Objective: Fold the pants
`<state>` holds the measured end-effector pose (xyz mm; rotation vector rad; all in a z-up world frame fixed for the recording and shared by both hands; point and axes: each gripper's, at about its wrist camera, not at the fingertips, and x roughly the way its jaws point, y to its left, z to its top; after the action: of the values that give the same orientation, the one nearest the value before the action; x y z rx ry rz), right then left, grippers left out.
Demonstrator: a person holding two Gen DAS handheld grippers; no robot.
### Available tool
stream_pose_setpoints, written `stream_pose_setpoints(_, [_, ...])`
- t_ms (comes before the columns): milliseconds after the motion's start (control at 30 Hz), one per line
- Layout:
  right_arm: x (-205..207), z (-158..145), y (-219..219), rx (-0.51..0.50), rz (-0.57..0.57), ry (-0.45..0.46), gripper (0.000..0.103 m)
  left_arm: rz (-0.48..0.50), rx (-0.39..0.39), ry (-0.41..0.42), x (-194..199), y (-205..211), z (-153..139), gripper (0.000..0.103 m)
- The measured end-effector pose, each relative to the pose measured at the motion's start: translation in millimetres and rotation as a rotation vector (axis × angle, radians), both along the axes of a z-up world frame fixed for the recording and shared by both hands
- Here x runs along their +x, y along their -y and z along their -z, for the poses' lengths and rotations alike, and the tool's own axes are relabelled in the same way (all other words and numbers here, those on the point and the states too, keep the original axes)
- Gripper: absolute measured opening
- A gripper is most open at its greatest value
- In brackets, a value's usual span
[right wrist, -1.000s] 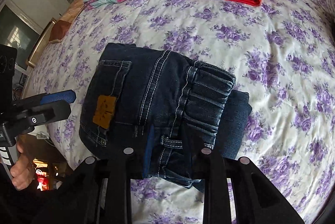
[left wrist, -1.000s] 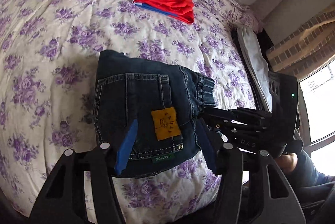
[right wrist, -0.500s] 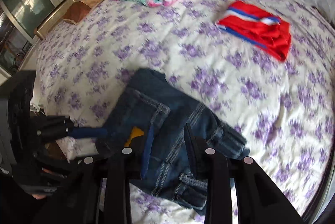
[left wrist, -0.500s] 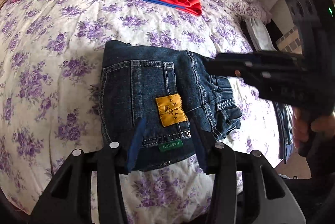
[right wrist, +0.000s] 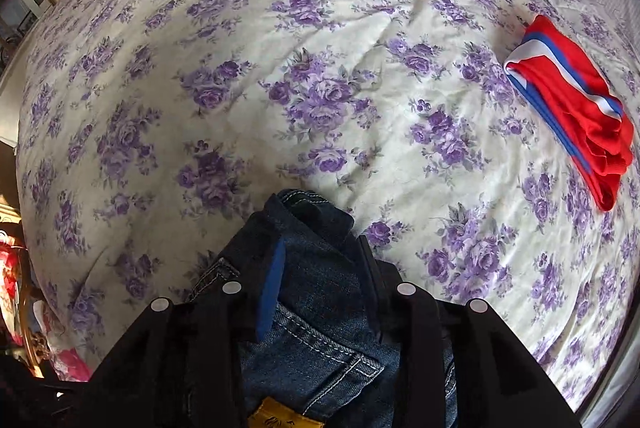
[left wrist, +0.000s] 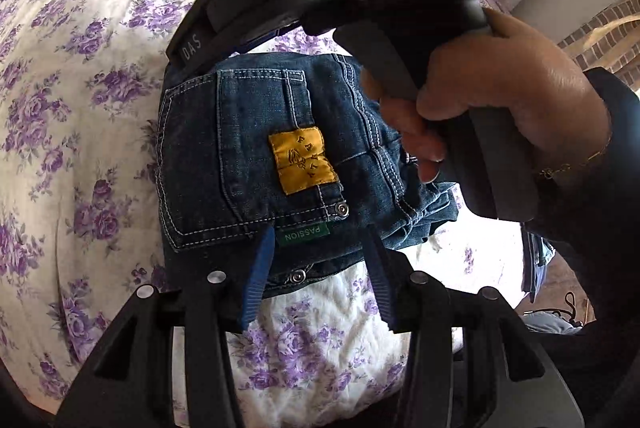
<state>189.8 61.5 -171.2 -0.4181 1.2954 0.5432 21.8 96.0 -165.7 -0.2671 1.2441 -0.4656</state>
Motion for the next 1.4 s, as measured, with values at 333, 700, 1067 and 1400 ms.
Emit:
stream_pose_setpoints(333, [-39.5,-80.5,108.2,0.164,0.154,0.083,0.076,0.038,0.026,-0.022,9.6,9.8,-10.5,0.050])
stream_pose_setpoints(700, [-159.5,-47.5,258.4,0.320,0.581,0.041,0.078,-0.270,-0.109,-0.123,36.3,-90.3,-14.6,0.091])
stream_pose_setpoints(1067, [-166.1,-36.5,261.6,0.335,0.608,0.016,0.078,-0.218,-0.213,-0.341,80.8,-55.9,72.0,0.098])
stream_pose_setpoints(1400, [-115.6,-14.0,224.8,0.372,0.595,-0.009,0.081,-0.129,-0.127,-0.295,76.5,-32.9,51.6,0.097])
